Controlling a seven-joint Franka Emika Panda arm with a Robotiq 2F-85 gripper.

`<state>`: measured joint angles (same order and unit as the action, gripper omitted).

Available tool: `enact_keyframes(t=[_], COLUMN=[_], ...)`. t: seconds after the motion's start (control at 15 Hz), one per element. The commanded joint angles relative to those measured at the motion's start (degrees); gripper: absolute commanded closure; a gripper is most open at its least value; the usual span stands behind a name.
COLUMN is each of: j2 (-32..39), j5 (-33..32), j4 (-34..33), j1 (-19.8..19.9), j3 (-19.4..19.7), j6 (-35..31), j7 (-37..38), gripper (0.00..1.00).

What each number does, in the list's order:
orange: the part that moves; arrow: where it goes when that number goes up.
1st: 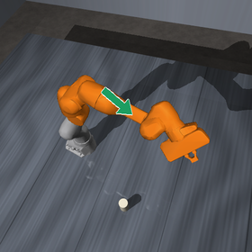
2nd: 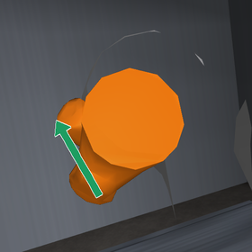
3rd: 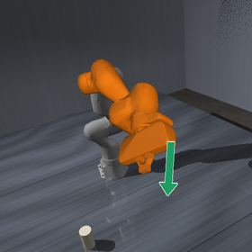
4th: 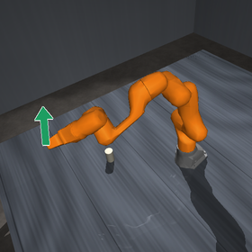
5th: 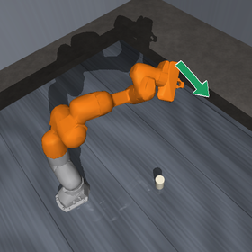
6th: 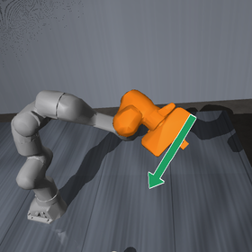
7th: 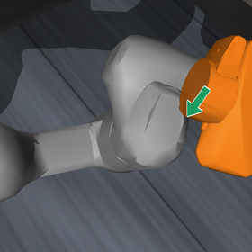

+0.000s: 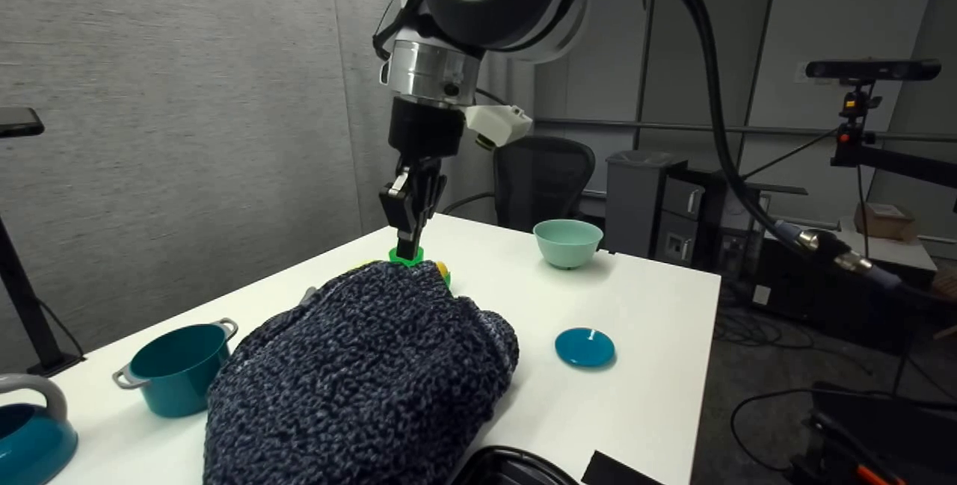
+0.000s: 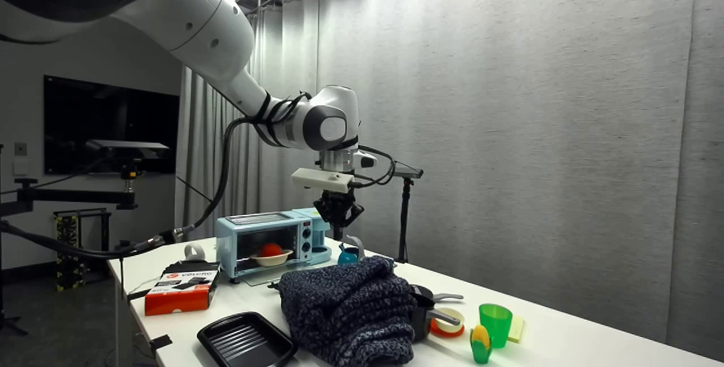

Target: Push the fleece blanket to the left

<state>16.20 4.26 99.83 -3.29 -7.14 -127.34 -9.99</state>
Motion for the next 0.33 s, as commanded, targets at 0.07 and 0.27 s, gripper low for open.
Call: enact_keyframes(t=[0.07,0.27], j2=[-0.1,-0.1], j5=[0.1,0.1], j4=[-0.1,-0.1], j1=[-0.3,-0.3], j3=[0.4,0.4], j6=[0.3,0.3], j7=[0.0,0.0], gripper=[0.84,0.74])
